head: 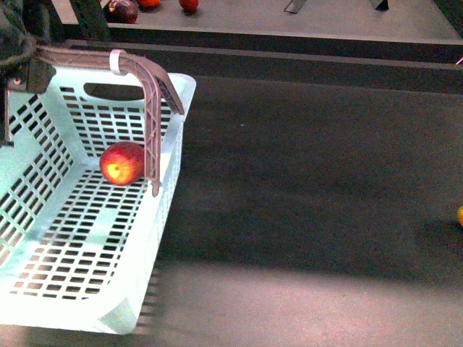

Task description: Pick apple with right arm and hold basket with left

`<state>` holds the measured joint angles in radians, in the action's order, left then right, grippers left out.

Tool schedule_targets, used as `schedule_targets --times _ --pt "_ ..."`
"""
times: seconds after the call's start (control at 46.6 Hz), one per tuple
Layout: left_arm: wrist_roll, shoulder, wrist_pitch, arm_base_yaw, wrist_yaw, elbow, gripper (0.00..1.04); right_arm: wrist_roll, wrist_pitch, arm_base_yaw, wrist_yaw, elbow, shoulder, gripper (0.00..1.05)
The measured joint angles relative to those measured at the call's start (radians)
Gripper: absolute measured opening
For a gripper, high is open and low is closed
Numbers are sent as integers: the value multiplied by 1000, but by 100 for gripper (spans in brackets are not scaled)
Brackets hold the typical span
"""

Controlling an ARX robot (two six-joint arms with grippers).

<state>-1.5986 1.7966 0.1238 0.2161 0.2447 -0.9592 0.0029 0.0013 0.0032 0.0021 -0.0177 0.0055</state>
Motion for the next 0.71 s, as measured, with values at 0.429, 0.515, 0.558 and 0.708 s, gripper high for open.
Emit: schedule_targets --times 0.429,0.515,0.558,0.708 --pt "-93 -37 -49 19 2 80 5 0 0 0 0 0 0 96" --pt "-77 -51 -90 19 -23 80 5 0 0 0 0 0 0 96" --pt "-59 -69 -126 20 -61 80 13 0 0 0 0 0 0 96" --pt "-40 -161 -211 54 -58 90 40 0 0 0 0 0 0 96"
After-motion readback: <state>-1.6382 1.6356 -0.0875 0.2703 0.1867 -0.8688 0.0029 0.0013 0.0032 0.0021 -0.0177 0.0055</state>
